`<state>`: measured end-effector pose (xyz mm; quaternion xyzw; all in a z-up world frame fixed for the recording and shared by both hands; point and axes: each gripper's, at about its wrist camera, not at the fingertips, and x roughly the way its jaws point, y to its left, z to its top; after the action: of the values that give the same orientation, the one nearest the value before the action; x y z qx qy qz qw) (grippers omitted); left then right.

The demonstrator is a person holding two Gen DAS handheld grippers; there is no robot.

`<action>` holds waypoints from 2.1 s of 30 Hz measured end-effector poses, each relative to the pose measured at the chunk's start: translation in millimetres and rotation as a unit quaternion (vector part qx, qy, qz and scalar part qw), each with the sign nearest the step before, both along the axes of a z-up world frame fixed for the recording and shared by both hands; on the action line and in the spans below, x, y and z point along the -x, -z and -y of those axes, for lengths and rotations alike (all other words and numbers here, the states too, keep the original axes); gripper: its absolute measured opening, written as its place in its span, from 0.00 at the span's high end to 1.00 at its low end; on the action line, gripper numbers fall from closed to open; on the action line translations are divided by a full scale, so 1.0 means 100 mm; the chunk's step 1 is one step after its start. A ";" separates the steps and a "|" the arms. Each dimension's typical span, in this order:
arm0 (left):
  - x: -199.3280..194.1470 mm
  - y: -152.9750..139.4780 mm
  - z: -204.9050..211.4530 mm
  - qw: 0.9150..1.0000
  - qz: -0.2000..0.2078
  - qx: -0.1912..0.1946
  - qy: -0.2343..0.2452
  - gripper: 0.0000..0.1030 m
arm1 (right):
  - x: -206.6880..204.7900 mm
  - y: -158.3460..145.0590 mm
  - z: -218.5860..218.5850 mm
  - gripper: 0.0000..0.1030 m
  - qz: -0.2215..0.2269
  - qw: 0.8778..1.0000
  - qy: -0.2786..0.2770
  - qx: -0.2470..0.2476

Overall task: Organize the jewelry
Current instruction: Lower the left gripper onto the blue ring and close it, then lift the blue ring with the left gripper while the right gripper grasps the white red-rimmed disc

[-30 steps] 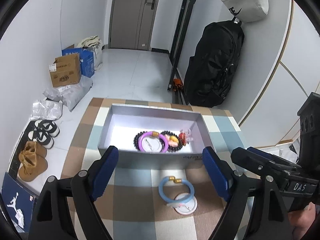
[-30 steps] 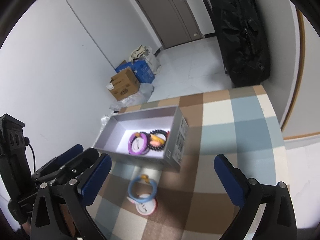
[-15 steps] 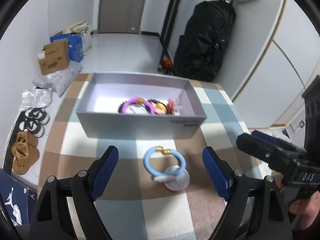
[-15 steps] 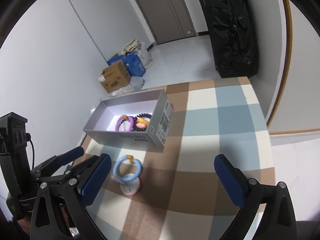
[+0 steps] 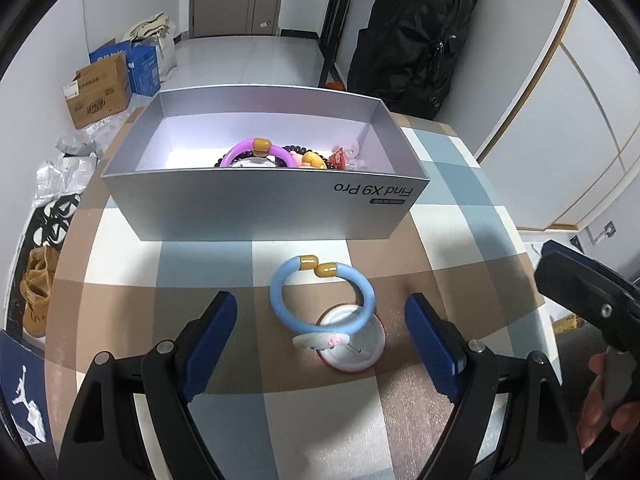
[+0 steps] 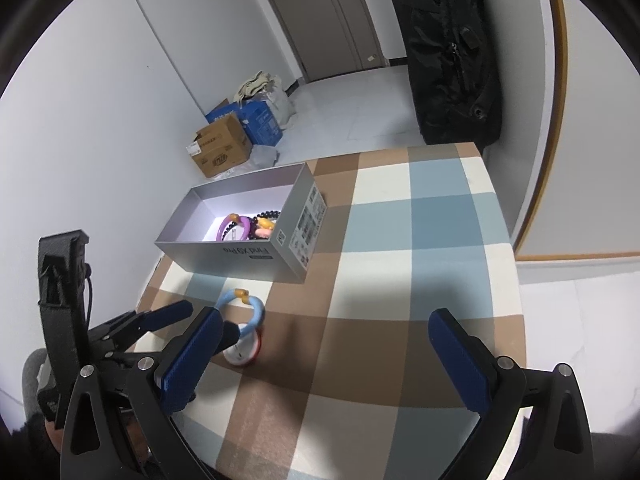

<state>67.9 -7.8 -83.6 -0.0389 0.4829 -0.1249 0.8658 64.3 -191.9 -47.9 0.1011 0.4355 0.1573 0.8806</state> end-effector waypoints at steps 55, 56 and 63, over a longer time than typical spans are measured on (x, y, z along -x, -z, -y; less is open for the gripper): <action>-0.05 -0.48 -0.62 0.977 0.010 0.207 -0.048 0.45 | 0.00 0.30 -0.51 0.10 -0.039 0.994 -0.092 0.043; -0.05 -0.50 -0.66 0.976 0.014 0.211 -0.049 0.45 | 0.00 0.31 -0.56 0.14 -0.039 0.993 -0.100 0.046; -0.01 -0.49 -0.88 0.971 0.024 0.228 -0.062 0.45 | -0.01 0.44 -0.97 0.36 -0.035 0.982 -0.145 0.118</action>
<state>69.3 80.1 -34.4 -0.2619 0.4179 -0.1789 0.8513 65.0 -95.0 -91.7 -0.0621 0.4912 0.2278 0.8384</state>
